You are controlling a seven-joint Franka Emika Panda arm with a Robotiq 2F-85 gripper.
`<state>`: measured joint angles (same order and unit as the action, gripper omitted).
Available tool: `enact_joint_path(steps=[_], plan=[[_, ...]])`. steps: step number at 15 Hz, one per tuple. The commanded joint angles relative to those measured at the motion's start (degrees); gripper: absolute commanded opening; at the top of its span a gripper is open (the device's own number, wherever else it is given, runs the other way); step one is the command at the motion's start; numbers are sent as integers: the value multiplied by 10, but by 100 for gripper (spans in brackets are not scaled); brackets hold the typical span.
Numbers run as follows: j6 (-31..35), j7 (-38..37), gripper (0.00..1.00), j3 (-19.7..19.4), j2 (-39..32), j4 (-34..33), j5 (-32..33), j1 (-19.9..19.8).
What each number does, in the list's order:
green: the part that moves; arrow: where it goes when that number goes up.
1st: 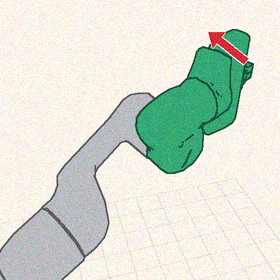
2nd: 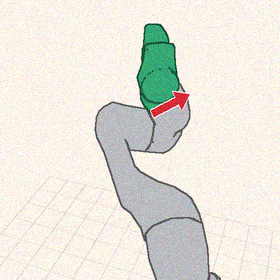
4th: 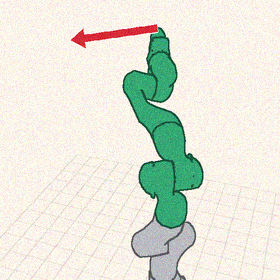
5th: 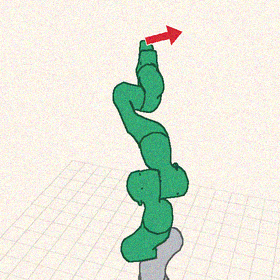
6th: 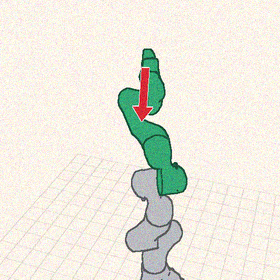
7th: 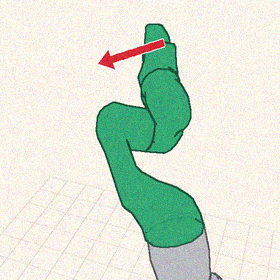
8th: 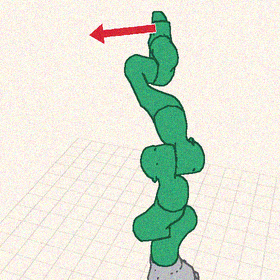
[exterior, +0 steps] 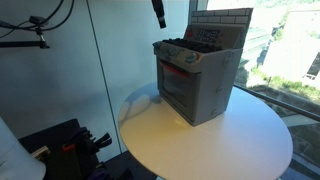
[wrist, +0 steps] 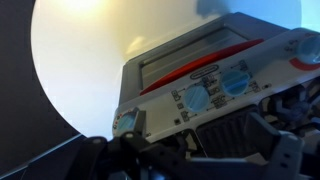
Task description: Turn the third knob to the right
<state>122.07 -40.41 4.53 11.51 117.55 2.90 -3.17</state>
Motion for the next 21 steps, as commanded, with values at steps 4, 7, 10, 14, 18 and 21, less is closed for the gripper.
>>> enact_joint_path(steps=[4, 7, 10, 14, 18, 21], plan=[[23, -13, 100, -2, 0, 16, 16, 4], [23, -13, 100, -2, 0, 17, 16, 5], [36, -19, 100, -1, 2, 29, 27, 2], [74, -33, 100, 0, 2, 56, 47, -2], [126, -52, 100, 2, 2, 87, 59, -2], [166, -62, 100, 2, 3, 110, 50, -1]])
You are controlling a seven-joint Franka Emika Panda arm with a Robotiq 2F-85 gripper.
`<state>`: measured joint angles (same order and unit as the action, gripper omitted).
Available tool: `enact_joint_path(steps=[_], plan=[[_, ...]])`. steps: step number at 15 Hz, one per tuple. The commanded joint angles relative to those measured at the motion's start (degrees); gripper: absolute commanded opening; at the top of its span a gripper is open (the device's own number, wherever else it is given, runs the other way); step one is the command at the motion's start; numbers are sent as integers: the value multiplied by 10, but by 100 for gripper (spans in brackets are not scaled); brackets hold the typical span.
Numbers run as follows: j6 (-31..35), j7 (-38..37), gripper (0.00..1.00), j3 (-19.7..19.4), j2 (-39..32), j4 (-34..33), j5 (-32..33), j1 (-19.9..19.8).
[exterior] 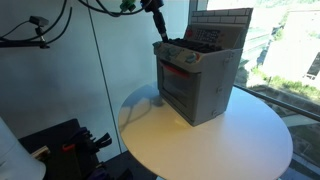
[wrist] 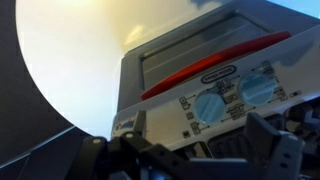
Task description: Turn the third knob to the right
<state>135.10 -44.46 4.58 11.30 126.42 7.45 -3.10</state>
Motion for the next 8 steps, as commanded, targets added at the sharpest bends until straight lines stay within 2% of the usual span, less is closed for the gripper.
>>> enact_joint_path(steps=[1, 8], plan=[[49, -26, 100, 2, 5, 27, 4, -1], [135, -27, 100, 4, -4, 54, -5, 2]])
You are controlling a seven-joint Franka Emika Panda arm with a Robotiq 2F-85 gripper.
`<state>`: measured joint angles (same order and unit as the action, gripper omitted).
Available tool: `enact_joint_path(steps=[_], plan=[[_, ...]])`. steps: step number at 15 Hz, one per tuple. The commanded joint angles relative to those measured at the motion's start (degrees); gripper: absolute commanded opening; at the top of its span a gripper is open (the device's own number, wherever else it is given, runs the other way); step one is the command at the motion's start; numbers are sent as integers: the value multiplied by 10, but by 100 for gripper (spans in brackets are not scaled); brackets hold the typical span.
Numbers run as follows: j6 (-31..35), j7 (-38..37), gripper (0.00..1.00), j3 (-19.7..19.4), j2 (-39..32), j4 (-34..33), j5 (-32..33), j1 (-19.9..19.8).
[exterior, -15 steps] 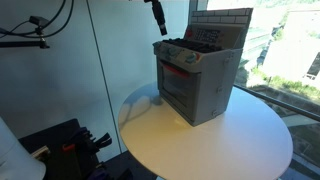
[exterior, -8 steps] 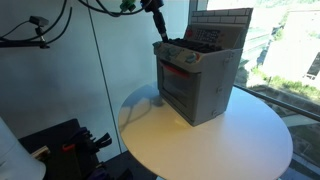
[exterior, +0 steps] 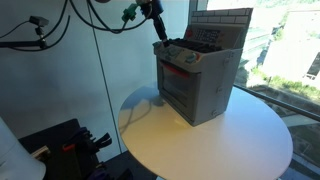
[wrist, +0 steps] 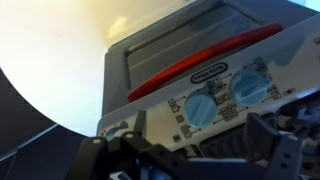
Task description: Turn the third knob to the right
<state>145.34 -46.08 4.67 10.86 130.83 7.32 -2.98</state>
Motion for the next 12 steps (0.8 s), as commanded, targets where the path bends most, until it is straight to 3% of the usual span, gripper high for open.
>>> enact_joint_path(steps=[1, 12], plan=[[44, -10, 100, 5, -3, 10, -4, 1], [127, -17, 100, 7, -40, 14, -5, 1]])
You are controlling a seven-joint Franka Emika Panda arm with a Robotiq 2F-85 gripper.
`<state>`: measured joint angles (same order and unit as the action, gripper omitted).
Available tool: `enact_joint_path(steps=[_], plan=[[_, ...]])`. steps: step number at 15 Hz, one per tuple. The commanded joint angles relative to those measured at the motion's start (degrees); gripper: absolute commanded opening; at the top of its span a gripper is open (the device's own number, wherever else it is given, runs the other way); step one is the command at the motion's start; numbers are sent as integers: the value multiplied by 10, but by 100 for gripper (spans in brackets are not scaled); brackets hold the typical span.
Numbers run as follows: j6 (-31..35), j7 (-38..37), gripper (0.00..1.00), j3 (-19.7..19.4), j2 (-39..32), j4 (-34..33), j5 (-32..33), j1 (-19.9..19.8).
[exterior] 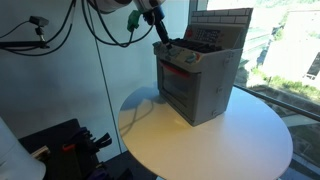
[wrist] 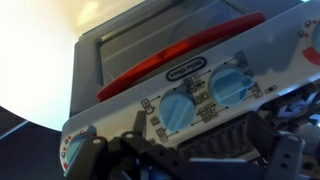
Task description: Turn the third knob to the right
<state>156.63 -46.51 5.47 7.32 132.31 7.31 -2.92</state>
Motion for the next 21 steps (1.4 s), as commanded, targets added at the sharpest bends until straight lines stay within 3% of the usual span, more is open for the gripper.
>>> enact_joint_path(steps=[1, 21], plan=[[16, -14, 100, -2, -7, -1, -5, 1], [65, -34, 100, -1, -32, -9, 6, -4]])
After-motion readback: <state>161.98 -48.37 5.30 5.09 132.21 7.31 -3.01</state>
